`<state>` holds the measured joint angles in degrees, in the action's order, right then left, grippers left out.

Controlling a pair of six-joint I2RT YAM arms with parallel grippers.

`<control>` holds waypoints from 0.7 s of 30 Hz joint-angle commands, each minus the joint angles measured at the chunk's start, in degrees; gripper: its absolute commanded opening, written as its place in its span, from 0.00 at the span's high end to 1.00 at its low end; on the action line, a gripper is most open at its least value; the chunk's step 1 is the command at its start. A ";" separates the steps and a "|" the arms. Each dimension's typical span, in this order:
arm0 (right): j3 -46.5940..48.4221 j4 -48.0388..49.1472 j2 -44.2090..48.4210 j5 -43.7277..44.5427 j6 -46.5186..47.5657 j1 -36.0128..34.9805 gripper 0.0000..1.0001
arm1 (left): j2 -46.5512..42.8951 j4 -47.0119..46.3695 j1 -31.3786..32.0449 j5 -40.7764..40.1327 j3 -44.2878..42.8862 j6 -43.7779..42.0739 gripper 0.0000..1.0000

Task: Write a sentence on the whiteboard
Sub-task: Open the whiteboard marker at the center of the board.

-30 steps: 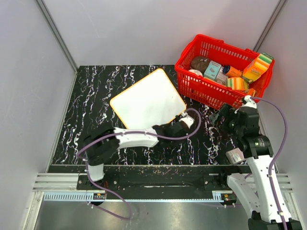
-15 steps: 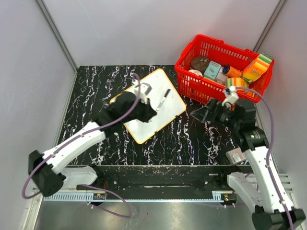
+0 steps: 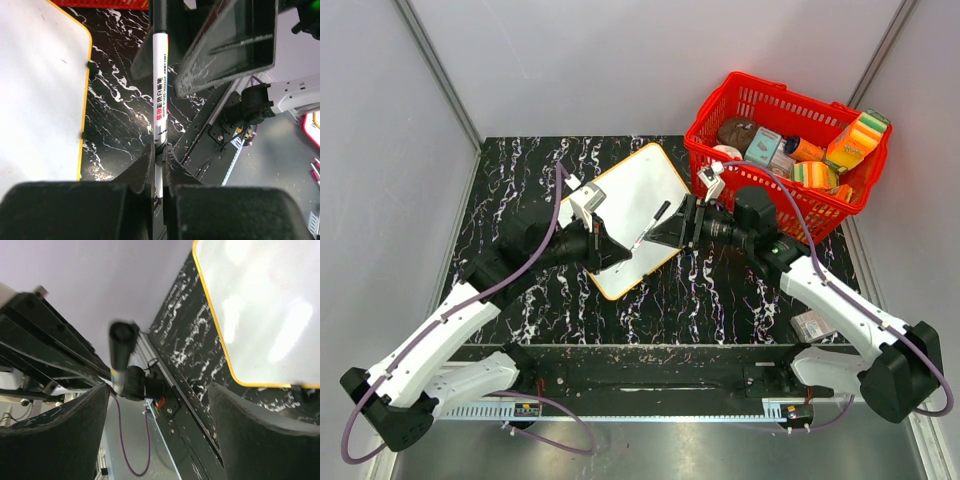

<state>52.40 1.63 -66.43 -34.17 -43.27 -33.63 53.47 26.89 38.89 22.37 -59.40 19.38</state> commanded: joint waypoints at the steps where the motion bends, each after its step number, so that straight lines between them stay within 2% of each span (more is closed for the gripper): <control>1: 4.02 13.21 -0.53 -3.35 -4.89 -0.30 0.17 | -0.83 -2.90 -0.22 5.13 0.69 1.01 1.00; 4: 2.45 18.13 -0.89 -5.11 -7.79 -0.39 0.21 | -0.13 -3.78 -0.22 6.45 0.42 1.45 1.00; 9: 0.16 20.25 -0.28 -7.13 -9.20 -0.65 0.33 | 0.23 -5.10 -0.22 6.11 0.25 1.81 1.00; 13: -0.54 20.26 0.34 -9.77 -9.20 -0.74 0.36 | 0.40 -5.36 -0.22 6.11 -0.19 1.89 1.00; 18: -1.16 19.12 0.95 -11.61 -8.15 -0.83 0.51 | 0.58 -6.76 -0.22 7.25 0.07 2.86 1.00; 21: -1.34 18.50 0.96 -11.79 -7.89 -0.74 0.68 | 0.58 -7.56 -0.14 8.04 0.51 3.47 1.00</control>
<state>51.09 18.57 -67.13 -43.31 -51.64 -33.89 53.76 23.62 38.89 27.83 -59.07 21.43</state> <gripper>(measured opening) 0.400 0.050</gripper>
